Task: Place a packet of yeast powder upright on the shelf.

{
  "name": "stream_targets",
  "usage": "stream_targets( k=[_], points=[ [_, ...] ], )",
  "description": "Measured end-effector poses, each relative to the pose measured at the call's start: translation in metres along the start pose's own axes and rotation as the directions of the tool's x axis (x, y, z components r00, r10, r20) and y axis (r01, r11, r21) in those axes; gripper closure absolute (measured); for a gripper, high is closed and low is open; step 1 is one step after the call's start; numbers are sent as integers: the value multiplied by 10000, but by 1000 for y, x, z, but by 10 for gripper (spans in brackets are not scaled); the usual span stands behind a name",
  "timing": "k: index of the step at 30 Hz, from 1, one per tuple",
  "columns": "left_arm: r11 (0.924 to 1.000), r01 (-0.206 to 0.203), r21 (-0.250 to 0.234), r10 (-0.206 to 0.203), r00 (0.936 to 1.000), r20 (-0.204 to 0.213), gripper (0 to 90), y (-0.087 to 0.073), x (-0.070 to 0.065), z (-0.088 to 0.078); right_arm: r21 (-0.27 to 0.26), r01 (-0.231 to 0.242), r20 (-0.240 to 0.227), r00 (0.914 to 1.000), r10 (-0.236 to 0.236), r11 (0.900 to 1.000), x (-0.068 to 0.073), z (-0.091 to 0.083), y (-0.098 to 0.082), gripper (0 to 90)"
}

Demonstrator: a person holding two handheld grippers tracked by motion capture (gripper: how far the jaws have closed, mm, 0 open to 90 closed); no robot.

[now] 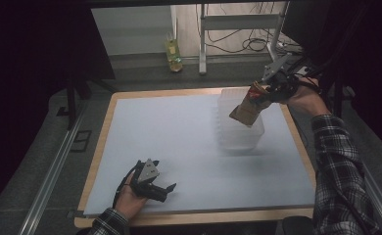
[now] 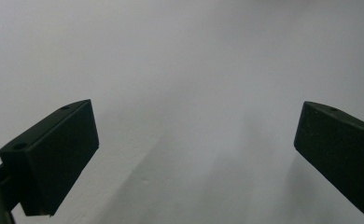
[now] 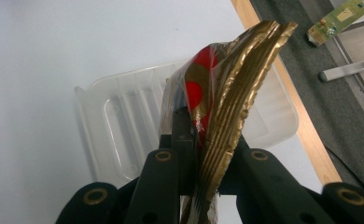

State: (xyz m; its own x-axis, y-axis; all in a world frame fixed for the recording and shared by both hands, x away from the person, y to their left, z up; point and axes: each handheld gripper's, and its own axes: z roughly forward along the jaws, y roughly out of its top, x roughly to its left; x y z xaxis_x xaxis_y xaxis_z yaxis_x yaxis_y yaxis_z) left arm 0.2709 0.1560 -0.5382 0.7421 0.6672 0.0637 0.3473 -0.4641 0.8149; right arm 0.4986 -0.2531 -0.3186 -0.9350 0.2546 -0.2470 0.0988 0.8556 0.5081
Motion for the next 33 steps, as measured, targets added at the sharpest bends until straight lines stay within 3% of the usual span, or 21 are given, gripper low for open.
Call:
stream_targets(
  k=[12,17,28,33],
  points=[
    [10000,-9,30,9,10000,41,1,0,0,0,-315,847,-830,9927,-870,9959,4,-1,0,817],
    [10000,-16,23,16,10000,43,1,0,0,1,388,1048,-898,9908,-1010,9937,4,15,1,816],
    [10000,-41,68,41,10000,55,1,0,0,1,1137,554,-847,9953,-459,9920,-3,43,4,811],
    [10000,-48,70,47,10000,59,1,0,0,1,1110,406,-938,9951,-302,9930,-2,55,3,804]
  ],
)
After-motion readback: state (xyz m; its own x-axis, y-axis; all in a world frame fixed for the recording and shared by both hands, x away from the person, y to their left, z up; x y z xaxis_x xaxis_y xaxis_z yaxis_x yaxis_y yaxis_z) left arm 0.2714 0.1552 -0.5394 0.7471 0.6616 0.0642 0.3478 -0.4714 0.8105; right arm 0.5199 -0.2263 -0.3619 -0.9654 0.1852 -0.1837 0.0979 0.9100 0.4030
